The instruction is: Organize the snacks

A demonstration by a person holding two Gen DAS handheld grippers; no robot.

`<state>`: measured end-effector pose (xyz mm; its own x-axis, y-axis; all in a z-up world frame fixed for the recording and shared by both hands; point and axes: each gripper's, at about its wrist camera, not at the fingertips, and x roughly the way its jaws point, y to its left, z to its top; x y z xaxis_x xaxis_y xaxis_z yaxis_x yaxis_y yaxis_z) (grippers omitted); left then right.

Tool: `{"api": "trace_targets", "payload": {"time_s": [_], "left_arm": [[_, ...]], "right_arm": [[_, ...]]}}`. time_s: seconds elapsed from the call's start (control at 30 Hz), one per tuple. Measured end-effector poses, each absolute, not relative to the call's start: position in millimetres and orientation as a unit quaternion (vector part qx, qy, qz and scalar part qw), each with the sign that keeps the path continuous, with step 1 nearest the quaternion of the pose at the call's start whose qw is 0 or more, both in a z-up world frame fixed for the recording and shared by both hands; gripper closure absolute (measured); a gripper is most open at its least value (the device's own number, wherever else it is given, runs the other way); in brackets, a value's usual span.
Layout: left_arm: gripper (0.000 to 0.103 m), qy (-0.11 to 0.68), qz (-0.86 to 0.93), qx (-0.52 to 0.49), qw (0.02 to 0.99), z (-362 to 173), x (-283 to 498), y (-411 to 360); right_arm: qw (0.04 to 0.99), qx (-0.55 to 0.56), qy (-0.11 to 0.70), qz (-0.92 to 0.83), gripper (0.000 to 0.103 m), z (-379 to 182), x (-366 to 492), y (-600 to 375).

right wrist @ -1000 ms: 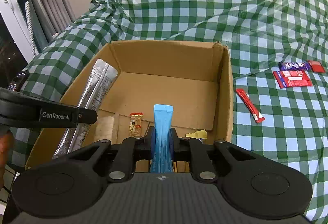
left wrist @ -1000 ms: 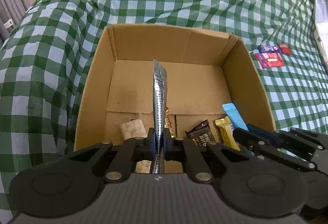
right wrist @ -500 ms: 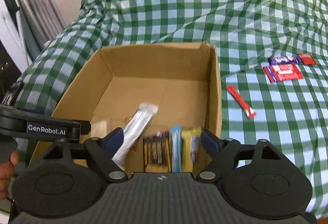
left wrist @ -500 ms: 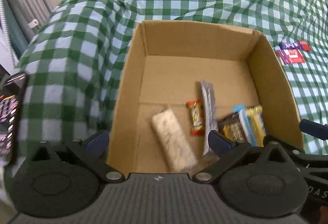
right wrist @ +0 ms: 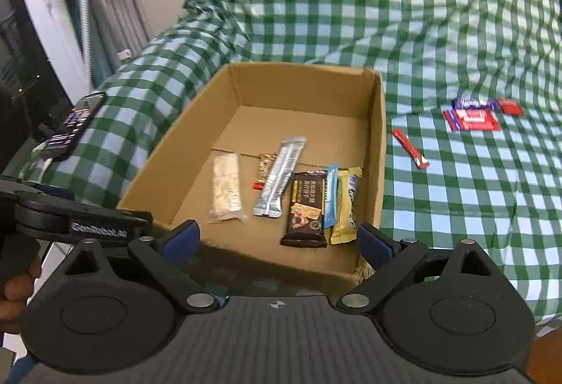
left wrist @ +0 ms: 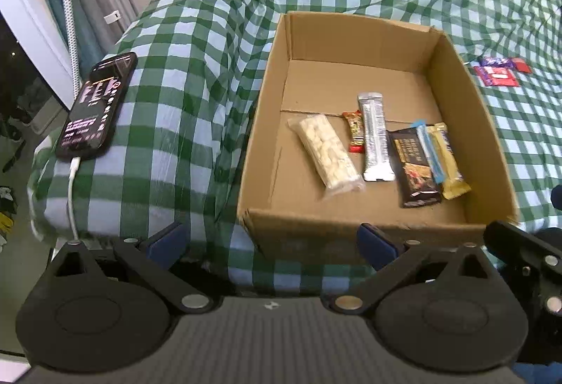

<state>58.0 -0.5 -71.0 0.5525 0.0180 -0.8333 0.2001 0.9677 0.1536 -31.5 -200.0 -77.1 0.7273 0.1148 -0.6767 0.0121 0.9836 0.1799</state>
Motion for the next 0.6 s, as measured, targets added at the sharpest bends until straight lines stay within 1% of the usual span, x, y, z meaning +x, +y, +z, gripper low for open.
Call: {"api": "trace_targets", "payload": {"time_s": [0.27, 0.6], "left_arm": [[0.0, 0.435, -0.07, 0.116, 0.89, -48.0, 18.7, -1.4], [0.0, 0.41, -0.072, 0.117, 0.902, -31.1, -1.5, -5.9]], "right_arm": [[0.942, 0.057, 0.328, 0.028, 0.004, -52.2, -70.0, -192.6], [0.953, 0.053, 0.298, 0.032, 0.003, -38.0, -94.1, -191.0]]}}
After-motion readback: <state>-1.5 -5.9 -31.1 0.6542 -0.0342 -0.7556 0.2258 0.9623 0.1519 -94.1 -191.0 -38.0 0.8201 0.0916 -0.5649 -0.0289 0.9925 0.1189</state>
